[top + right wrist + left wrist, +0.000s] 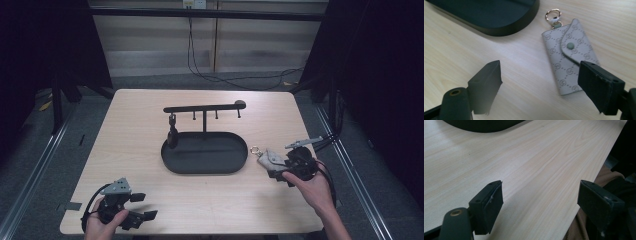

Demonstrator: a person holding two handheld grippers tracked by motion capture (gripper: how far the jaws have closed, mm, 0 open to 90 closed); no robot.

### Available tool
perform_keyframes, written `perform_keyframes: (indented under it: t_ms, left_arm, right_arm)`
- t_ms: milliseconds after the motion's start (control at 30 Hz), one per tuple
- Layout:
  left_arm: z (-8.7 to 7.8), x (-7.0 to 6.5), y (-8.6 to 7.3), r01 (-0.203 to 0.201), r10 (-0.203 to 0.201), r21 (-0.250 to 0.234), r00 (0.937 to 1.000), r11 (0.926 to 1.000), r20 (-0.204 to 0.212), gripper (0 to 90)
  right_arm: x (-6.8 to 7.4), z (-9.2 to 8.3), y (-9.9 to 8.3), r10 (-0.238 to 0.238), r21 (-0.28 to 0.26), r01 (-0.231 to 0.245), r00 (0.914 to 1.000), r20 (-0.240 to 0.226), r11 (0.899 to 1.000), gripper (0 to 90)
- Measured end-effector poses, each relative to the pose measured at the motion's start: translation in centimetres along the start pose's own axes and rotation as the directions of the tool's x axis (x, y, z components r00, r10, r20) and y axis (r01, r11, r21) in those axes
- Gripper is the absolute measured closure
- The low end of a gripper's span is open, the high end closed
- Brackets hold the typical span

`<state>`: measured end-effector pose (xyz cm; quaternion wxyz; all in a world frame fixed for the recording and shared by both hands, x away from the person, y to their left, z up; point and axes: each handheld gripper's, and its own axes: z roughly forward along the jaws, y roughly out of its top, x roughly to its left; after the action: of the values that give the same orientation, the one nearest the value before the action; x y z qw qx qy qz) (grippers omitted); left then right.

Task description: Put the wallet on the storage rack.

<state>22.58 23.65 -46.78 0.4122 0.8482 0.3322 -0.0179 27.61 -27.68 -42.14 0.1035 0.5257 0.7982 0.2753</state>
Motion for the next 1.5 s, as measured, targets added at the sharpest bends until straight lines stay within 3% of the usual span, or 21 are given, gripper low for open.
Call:
perform_keyframes:
  t_ms: [233,500,633,733,900,1000,1100,1167,1233,1333,1500]
  left_arm:
    - [0.0,-0.5,0.0,-0.021,0.021,0.008,0.9998,0.9997,-0.002,21.5]
    - [-0.3,-0.6,0.0,-0.034,0.034,0.0,0.9994,0.9994,0.0,21.5]
    - [-0.4,-0.6,0.0,-0.028,0.028,-0.004,0.9996,0.9996,0.003,21.5]
    - [-0.4,-0.5,0.0,-0.024,0.024,-0.004,0.9997,0.9997,0.008,21.4]
    - [-0.4,-0.6,0.0,-0.034,0.034,-0.003,0.9994,0.9994,0.011,21.4]
    - [-0.4,-0.6,0.0,-0.031,0.031,0.001,0.9994,0.9995,0.012,21.4]
    - [-0.4,-0.7,0.0,-0.032,0.032,0.002,0.9995,0.9995,0.009,21.4]
    - [-0.5,-0.7,0.0,-0.036,0.036,-0.001,0.9993,0.9993,0.009,21.4]
    - [-0.5,-0.7,0.0,-0.035,0.035,0.0,0.9994,0.9994,0.008,21.4]
    - [-0.4,-0.7,0.0,-0.034,0.034,0.003,0.9994,0.9994,0.009,21.4]
    - [-0.5,-0.7,-0.1,-0.031,0.031,0.005,0.9995,0.9995,0.008,21.4]
  right_arm:
    - [-0.5,0.5,2.1,-0.015,0.075,0.015,0.9999,0.001,0.997,20.7]
    - [-1.0,1.3,4.2,-0.055,0.15,0.054,0.9985,0.002,0.987,30.8]
    - [-1.4,2.0,5.2,-0.074,0.201,0.071,0.9972,0.008,0.977,30.2]
    - [-1.8,2.7,5.5,-0.079,0.209,0.084,0.9964,-0.033,0.974,23.9]
    - [-2.3,4.4,5.6,-0.09,0.282,0.095,0.9955,-0.03,0.955,22.5]
    - [-3.0,4.7,5.7,-0.068,0.286,0.077,0.9969,-0.038,0.955,21.9]
    - [-3.5,4.6,5.9,-0.034,0.257,0.046,0.9982,-0.05,0.965,20.6]
    - [-3.7,4.8,5.9,-0.042,0.277,0.057,0.9974,-0.058,0.959,20.4]
    - [-3.9,5.2,6.0,-0.054,0.316,0.063,0.9979,-0.035,0.947,20.5]
    - [-4.2,5.6,6.1,-0.048,0.323,0.059,0.9979,-0.042,0.945,20.7]
    - [-4.6,6.7,6.1,-0.04,0.367,0.051,0.9985,-0.036,0.929,22.4]
